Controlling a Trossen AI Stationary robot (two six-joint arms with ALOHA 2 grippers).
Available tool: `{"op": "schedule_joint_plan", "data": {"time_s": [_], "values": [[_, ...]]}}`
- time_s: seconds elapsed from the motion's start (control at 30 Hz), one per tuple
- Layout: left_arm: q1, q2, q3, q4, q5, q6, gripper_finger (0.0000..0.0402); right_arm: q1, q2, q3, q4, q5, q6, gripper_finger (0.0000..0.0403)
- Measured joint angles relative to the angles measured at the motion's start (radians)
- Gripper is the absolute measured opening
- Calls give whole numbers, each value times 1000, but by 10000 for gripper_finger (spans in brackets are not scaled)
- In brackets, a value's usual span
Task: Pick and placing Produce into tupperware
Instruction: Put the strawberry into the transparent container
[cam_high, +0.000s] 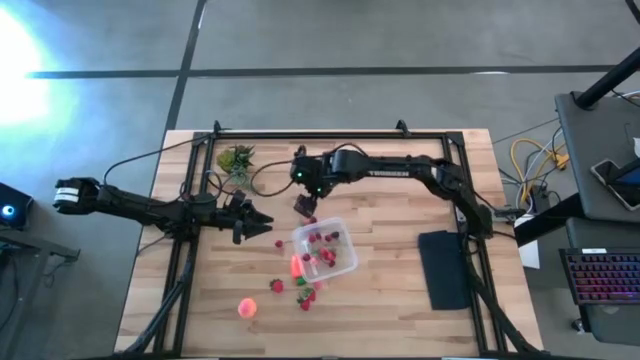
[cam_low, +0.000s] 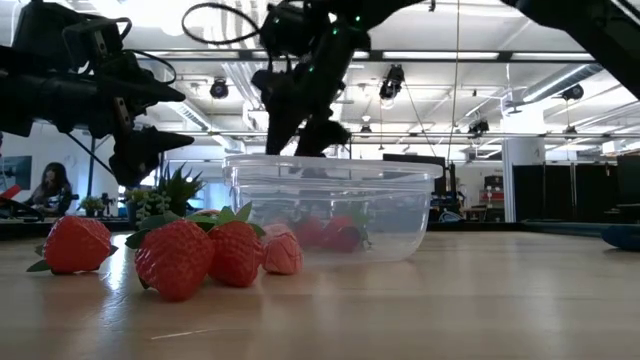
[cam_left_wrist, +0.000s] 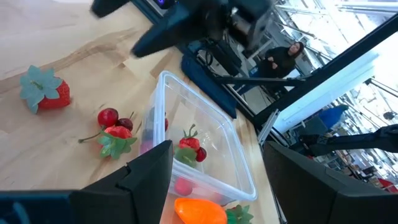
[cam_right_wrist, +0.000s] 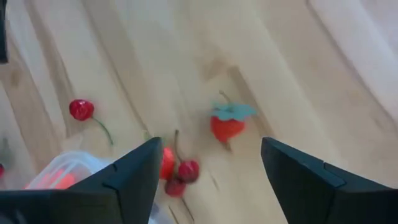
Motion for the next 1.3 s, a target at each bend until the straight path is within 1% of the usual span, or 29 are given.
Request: {"op": "schedule_joint_plan", "data": {"time_s": [0.17,0.4,0.6,0.87,1.1,1.3], "values": [[0,0,0,0,0,-6,238,-1,59,-2,14,-1,-28,262],[0,0,0,0,0,-6,238,-3,113,-1,35,103,-78,260],[0,0,0,0,0,-6,238,-2,132,-4,49,102,-154,260],[0,0,0,-2,0,-6,238,-2,177,-6,85,127,-174,257],[0,0,0,-8,0,-6,238,-2,190,-6,107,124,-177,239],[0,1,0,-8,0,-6,238,-6,192,-7,107,127,-144,205]]}}
